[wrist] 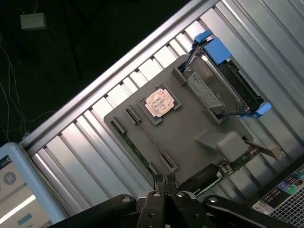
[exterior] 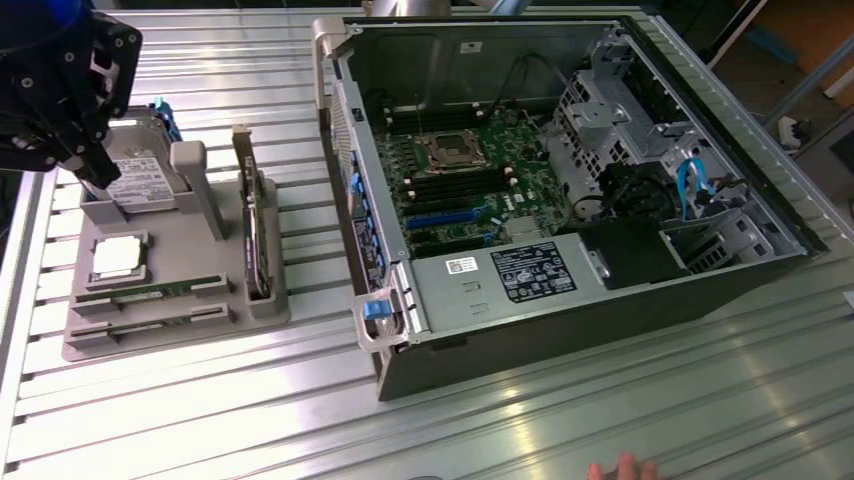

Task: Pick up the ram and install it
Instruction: 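Pick up the ram and move it above insertion slot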

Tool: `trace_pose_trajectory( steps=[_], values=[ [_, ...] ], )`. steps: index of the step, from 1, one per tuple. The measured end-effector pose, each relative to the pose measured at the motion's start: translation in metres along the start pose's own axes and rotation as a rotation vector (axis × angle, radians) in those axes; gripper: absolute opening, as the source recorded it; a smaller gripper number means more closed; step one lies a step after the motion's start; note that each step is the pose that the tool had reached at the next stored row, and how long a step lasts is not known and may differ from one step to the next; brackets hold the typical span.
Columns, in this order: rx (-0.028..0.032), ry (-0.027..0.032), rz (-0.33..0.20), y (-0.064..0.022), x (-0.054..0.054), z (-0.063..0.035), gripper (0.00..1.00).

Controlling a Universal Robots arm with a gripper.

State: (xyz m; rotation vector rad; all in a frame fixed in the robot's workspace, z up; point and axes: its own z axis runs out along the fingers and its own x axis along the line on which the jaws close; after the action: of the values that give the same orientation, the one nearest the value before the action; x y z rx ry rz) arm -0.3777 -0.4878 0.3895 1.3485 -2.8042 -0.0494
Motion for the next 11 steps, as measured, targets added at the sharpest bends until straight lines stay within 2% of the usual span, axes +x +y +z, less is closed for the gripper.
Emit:
trace_pose_trajectory(
  steps=[11],
  values=[
    [0.0022,0.0071,-0.172,0.0000,0.0000,0.0000,0.11]
  ],
)
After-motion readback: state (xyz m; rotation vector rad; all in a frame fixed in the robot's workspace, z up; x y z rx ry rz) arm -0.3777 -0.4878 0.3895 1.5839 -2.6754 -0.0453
